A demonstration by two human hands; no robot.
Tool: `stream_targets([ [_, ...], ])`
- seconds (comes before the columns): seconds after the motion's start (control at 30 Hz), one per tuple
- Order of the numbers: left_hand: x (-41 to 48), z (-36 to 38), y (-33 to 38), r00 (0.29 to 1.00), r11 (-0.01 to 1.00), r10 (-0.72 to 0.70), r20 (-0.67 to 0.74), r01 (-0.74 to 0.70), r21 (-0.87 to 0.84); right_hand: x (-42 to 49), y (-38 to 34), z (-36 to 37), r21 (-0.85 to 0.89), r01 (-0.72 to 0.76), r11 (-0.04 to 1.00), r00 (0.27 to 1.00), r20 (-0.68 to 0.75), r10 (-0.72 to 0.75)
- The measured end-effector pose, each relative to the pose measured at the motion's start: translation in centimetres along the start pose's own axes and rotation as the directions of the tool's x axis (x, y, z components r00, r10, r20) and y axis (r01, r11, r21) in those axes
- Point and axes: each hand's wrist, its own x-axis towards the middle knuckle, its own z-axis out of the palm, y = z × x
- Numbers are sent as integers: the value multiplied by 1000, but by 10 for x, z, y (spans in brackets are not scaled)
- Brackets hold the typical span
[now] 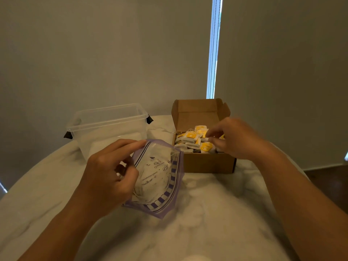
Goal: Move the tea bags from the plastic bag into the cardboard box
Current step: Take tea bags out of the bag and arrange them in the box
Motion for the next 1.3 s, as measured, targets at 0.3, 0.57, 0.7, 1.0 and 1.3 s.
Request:
stream_targets([
  [0.3,3,-15,2,1000,998,-1,8,1,67,-53,-94,-12,501,234,833,968,-42,-246],
  [0.57,2,-12,6,998,995,31,62,-37,92,-40,-147,44,317,157,935,942,236,-238],
  [0.7,1,-11,5,997,994,31,68,-38,100,-31,-153,53,225,164,960,906,350,-237],
  [1.0,1,-8,4,998,995,19,60,-25,98,-23,-142,64,39,138,990,889,435,-141],
  [1.3,1,-8,5,998,996,3,63,-9,93,-21,-141,72,68,83,994,951,294,-99],
])
